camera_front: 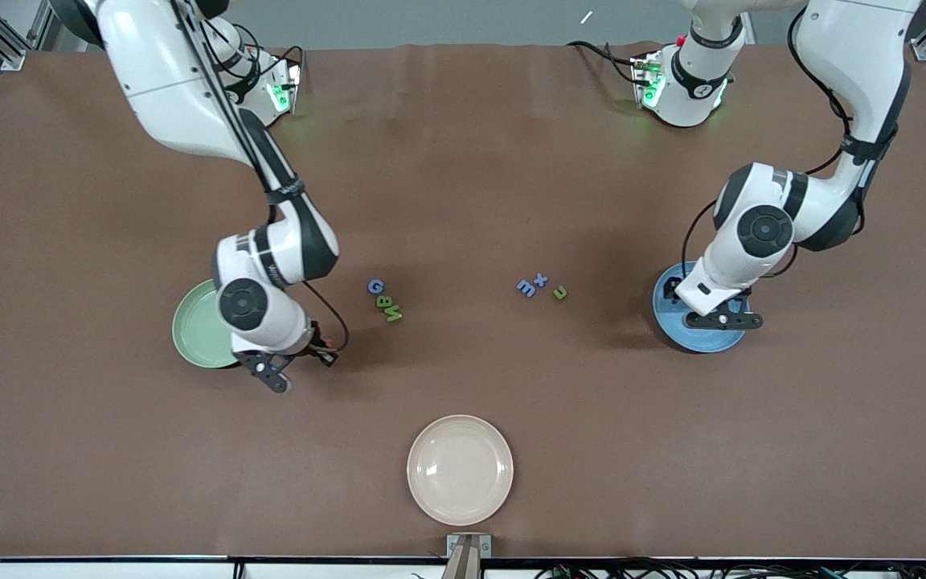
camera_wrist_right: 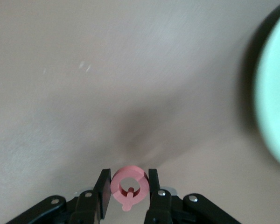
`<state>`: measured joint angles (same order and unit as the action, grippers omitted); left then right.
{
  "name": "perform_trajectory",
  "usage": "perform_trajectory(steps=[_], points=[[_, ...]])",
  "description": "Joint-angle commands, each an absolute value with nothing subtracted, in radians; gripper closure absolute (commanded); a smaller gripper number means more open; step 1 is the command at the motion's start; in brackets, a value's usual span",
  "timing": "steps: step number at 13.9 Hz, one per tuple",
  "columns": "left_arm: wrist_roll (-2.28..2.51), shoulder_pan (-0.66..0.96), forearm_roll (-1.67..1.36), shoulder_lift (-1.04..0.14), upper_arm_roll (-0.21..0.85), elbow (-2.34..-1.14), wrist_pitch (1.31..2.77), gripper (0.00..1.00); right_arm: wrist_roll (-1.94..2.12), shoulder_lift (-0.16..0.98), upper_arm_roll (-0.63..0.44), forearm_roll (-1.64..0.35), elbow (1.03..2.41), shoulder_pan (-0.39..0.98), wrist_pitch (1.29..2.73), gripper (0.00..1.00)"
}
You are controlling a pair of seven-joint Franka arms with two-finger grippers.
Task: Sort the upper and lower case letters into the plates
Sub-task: 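Drop the pink Q in the green plate with the right gripper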
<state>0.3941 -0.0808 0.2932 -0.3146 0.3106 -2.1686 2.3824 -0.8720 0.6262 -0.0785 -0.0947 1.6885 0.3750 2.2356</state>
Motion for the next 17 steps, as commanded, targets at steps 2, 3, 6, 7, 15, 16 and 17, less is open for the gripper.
perform_trajectory(steps=[2, 3, 6, 7, 15, 16, 17], points=[[0.663, -0.057, 0.270, -0.354, 0.423, -2.091, 2.345, 0.01, -0.605, 0.505, -0.061, -0.098, 1.761, 0.238, 2.135, 0.99], [0.757, -0.034, 0.270, -0.382, 0.437, -2.070, 2.345, 0.01, -0.557, 0.482, -0.063, -0.098, 1.810, 0.218, 2.154, 0.99], [1.054, 0.078, 0.270, -0.469, 0.439, -1.973, 2.349, 0.01, -0.490, 0.454, -0.063, -0.098, 1.923, 0.187, 2.250, 0.99], [1.125, 0.106, 0.270, -0.500, 0.439, -1.942, 2.350, 0.01, -0.471, 0.453, -0.063, -0.098, 1.955, 0.173, 2.272, 0.99], [1.295, 0.193, 0.313, -0.627, 0.430, -1.898, 2.408, 0.01, -0.454, 0.460, -0.063, -0.098, 2.057, 0.143, 2.370, 0.98], [1.295, 0.195, 0.313, -0.635, 0.430, -1.899, 2.408, 0.02, -0.454, 0.462, -0.063, -0.098, 2.059, 0.138, 2.368, 0.93], [1.296, 0.195, 0.324, -0.641, 0.430, -1.898, 2.410, 0.04, -0.453, 0.462, -0.063, -0.098, 2.057, 0.138, 2.364, 0.70]])
